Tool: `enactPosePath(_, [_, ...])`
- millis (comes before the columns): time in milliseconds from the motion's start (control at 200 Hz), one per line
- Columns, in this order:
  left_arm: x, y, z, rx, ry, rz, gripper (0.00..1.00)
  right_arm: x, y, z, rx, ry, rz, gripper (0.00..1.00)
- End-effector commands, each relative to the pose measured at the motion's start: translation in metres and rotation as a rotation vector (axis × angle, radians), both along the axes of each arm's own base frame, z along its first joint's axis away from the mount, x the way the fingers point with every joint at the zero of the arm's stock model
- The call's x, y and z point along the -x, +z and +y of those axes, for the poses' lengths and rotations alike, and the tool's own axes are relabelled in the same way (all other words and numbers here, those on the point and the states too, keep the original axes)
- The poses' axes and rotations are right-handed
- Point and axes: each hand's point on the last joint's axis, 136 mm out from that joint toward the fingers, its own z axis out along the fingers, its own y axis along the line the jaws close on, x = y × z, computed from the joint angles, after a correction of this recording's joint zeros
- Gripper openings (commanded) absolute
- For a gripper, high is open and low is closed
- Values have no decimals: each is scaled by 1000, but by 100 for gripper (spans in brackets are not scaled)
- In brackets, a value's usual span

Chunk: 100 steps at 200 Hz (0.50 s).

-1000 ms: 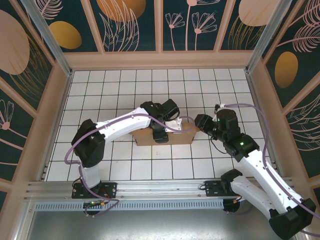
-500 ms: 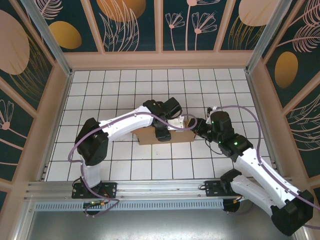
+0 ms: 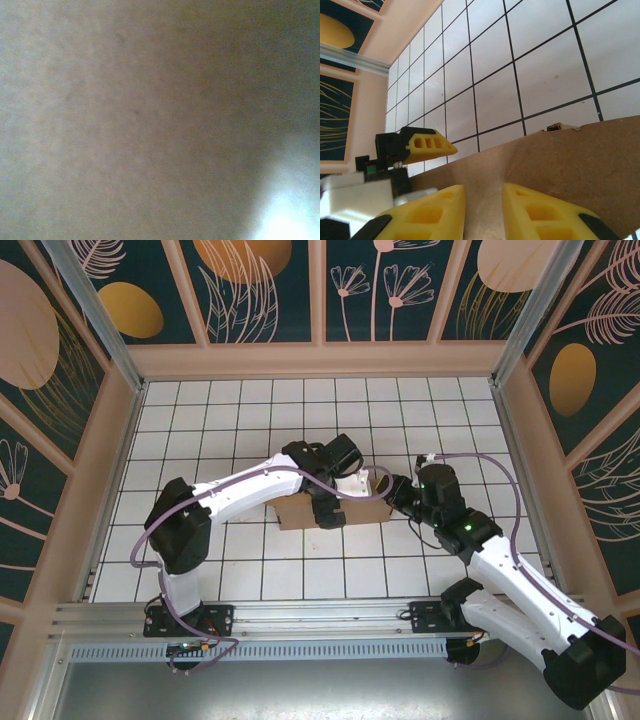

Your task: Fold the paper box

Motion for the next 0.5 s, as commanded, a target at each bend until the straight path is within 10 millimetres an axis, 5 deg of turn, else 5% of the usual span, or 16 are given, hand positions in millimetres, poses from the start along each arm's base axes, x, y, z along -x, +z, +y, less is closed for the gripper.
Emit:
enactPosePath(0, [-1, 22, 0, 67, 13, -21, 99, 4, -30, -14, 66, -63, 77, 27])
enactPosePath(155, [0, 43, 4, 131, 39, -66, 98, 3, -30, -14, 68, -74, 84, 26])
enactPosePath(495, [-18, 135, 39, 426, 345, -319, 99, 1, -30, -16, 72, -85, 81, 26])
